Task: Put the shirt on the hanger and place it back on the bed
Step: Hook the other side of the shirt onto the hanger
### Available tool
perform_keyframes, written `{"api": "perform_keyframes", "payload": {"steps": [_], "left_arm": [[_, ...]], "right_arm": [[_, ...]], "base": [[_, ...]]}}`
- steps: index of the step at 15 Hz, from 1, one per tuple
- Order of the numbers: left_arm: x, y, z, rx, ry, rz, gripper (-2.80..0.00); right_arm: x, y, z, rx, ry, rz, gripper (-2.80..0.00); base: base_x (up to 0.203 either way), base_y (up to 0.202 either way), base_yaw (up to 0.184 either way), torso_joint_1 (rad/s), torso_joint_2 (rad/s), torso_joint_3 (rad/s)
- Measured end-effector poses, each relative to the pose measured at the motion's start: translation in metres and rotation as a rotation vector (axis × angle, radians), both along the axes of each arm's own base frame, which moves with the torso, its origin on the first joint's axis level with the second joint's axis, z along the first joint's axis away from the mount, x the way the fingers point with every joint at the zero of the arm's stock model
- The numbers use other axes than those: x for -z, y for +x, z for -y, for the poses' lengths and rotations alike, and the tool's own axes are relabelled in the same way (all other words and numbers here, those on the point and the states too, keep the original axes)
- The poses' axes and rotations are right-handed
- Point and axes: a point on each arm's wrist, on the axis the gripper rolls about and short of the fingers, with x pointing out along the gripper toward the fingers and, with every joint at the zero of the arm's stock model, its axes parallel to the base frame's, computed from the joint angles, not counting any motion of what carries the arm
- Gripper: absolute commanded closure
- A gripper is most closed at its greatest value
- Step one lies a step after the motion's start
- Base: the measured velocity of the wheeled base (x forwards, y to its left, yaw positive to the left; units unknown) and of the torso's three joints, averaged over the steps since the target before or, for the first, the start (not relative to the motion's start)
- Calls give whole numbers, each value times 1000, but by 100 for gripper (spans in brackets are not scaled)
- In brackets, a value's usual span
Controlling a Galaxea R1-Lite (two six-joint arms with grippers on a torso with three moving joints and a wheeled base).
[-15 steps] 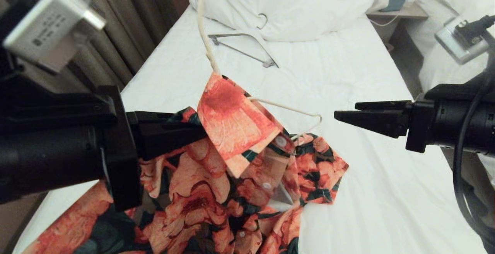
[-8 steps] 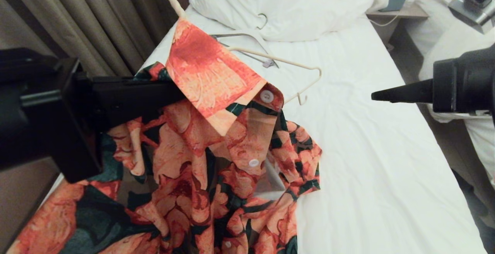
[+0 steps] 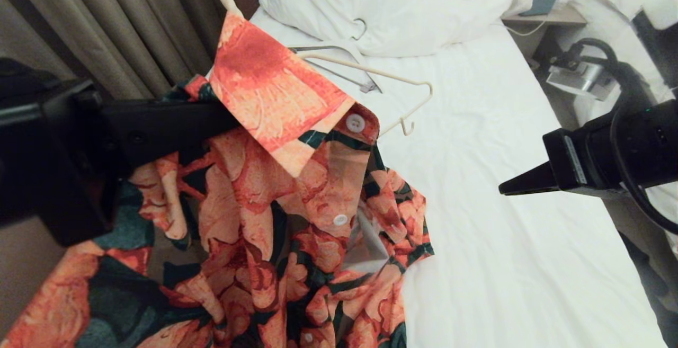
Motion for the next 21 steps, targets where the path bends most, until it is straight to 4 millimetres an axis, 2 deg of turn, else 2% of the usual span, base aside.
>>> {"api": "perform_keyframes", "payload": {"steps": [3, 4, 9, 13, 17, 21], "left_arm": [[-2, -1, -1, -1, -24, 15, 0], [-3, -1, -2, -2, -25, 16, 0], [-1, -1, -1, -2, -21, 13, 0], [-1, -1, -1, -2, -19, 12, 0], [0, 0, -1, -1, -15, 10, 0], [0, 0, -1, -1, -16, 11, 0]], "right_arm": [[8, 3, -19, -43, 2, -36, 0], [12, 3, -27, -64, 2, -41, -280], [30, 11, -59, -98, -101, 21, -280], [40, 25, -79, -153, -77, 140, -280], [54, 34, -102, -210, -73, 189, -280], [65, 52, -122, -233, -47, 273, -280]], "base": [[0, 0, 0, 0, 0, 0], [0, 0, 0, 0, 0, 0], [0, 0, 0, 0, 0, 0], [0, 0, 0, 0, 0, 0], [0, 0, 0, 0, 0, 0], [0, 0, 0, 0, 0, 0]]}}
